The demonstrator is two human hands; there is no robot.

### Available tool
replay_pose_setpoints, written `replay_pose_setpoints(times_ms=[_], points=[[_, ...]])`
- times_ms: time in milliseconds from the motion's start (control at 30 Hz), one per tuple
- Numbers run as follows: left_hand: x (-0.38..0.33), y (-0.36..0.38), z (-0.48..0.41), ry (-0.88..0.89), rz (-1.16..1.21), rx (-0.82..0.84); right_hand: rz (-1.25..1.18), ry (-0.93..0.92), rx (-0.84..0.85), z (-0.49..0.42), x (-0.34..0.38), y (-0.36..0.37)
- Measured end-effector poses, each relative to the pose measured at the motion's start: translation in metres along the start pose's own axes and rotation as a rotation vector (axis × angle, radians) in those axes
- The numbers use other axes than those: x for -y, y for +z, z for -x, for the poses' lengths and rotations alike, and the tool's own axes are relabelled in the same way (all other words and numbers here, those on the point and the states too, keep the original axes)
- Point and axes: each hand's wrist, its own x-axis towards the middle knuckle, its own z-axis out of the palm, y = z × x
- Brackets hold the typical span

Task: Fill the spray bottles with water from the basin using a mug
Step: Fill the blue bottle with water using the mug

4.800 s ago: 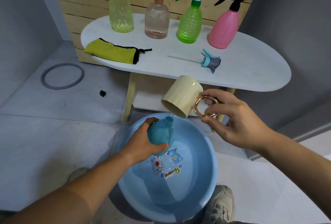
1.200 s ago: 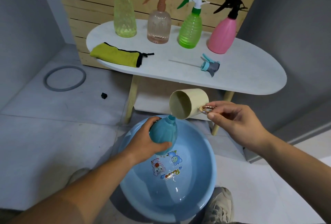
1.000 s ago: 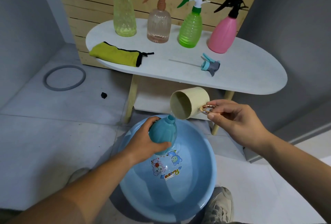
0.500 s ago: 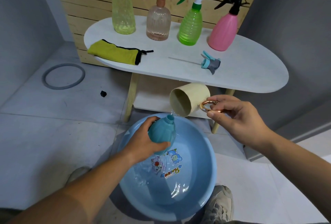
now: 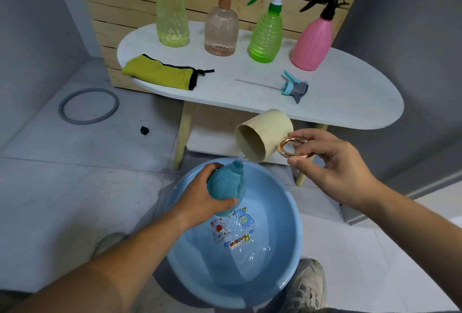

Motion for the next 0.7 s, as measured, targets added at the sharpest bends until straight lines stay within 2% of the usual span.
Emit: replay_pose_setpoints(times_ms=[700], points=[[0.004,-0.0007,-0.0015,-0.033,-0.006,0.018,0.123,-0.166,0.079,0.0011,0.0007,-0.0012]])
